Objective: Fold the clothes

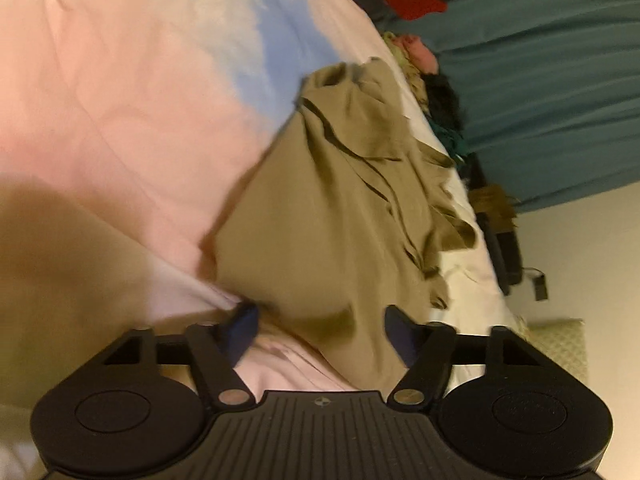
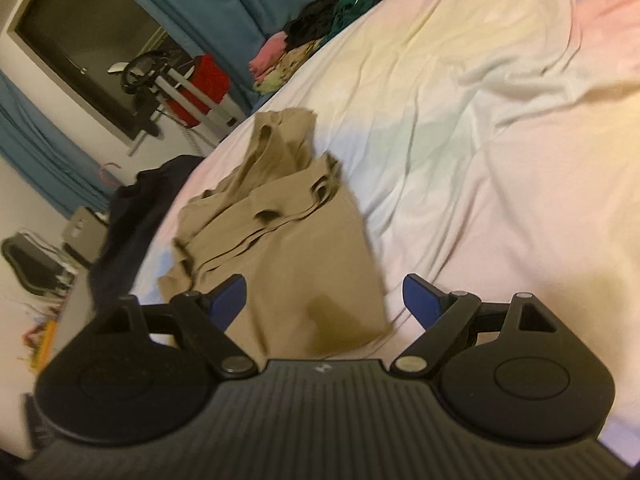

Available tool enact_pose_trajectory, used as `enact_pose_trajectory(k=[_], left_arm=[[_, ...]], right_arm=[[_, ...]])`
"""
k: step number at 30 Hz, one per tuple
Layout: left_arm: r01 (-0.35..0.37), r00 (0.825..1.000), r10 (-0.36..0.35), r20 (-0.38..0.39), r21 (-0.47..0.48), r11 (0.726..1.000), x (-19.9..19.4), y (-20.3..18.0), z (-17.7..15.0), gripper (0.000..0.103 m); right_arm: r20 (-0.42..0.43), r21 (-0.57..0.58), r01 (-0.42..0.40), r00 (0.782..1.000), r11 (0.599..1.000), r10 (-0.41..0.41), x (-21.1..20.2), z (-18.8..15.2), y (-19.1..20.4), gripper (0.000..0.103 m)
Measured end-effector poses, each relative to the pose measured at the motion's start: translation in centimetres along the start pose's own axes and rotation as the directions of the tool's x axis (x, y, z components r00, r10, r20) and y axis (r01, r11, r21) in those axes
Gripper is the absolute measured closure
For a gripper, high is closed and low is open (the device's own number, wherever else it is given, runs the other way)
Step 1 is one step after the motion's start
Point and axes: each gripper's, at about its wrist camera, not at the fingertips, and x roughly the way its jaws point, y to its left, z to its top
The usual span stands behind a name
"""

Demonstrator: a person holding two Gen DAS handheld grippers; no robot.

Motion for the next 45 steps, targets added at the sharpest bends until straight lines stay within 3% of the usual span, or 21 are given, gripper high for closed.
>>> enact_pose_trajectory(k=[2,4,7,9,13,15,17,20,21,26,28,33,40,45], left_arm=[[0.019,0.999,-0.019,0.042,0.013,1.0,-0.4,-0.4,0.4,0.065],[0.066,0.994,-0.07,0.084,0.048,0.997,-1.2,-1.1,0.5,0.083],[0.094,0.988,-0.106,0.115,0.101,0.99,-1.7,-1.7,0.6,0.092],[0.106,0.984,-0.119,0.132,0.103,0.989,-1.8,-1.6,0.5,0.094],[0.186,0.971,-0.189,0.146,0.036,0.982,-2.2,-0.9,1.1,0.094],[0.212,0.964,-0.212,0.16,0.017,0.977,-2.3,-1.0,1.5,0.094],[0.225,0.958,-0.227,0.174,0.028,0.974,-2.9,-1.2,1.5,0.094],[0.244,0.953,-0.246,0.177,0.037,0.969,-3.3,-1.5,1.4,0.095],[0.248,0.952,-0.251,0.175,0.04,0.968,-3.4,-1.6,1.4,0.095],[0.292,0.932,-0.306,0.192,0.099,0.951,-5.4,-2.8,1.4,0.096],[0.304,0.924,-0.325,0.204,0.125,0.944,-7.0,-3.5,1.2,0.097],[0.304,0.921,-0.333,0.203,0.162,0.939,-12.3,-4.4,-0.9,0.097],[0.25,0.95,-0.269,0.159,0.126,0.96,-20.4,-2.6,-8.9,0.097],[0.252,0.957,-0.259,0.13,0.067,0.965,-21.5,-2.3,-10.9,0.097]], right_arm=[[-0.039,0.076,-0.083,0.996,0.994,0.086,0.6,-0.6,-0.3,0.015],[-0.078,0.169,-0.181,0.977,0.969,0.197,1.3,-1.4,-0.5,0.014],[-0.115,0.311,-0.312,0.925,0.898,0.362,2.5,-2.5,-0.9,0.014],[-0.135,0.349,-0.331,0.908,0.877,0.397,3.7,-3.1,-0.9,0.014],[-0.147,0.405,-0.292,0.914,0.866,0.377,5.5,-3.4,-1.9,0.016],[-0.115,0.399,-0.269,0.934,0.877,0.338,5.4,-3.0,-2.3,0.035],[-0.073,0.382,-0.242,0.954,0.892,0.29,5.1,-2.5,-2.7,0.038],[-0.012,0.328,-0.196,0.977,0.924,0.212,4.4,-1.9,-2.7,0.084],[0.014,0.288,-0.187,0.981,0.939,0.191,4.0,-1.7,-2.5,0.092],[0.134,0.135,-0.24,0.966,0.961,0.222,1.6,-0.3,0.0,0.095],[0.155,0.095,-0.258,0.958,0.962,0.242,0.4,0.6,1.1,0.095],[0.17,-0.019,-0.28,0.945,0.96,0.279,-5.9,0.6,3.5,0.095],[0.071,-0.048,-0.272,0.959,0.961,0.274,-15.5,-4.1,2.5,0.095],[0.045,0.001,-0.253,0.967,0.968,0.252,-18.2,-5.5,1.2,0.095]])
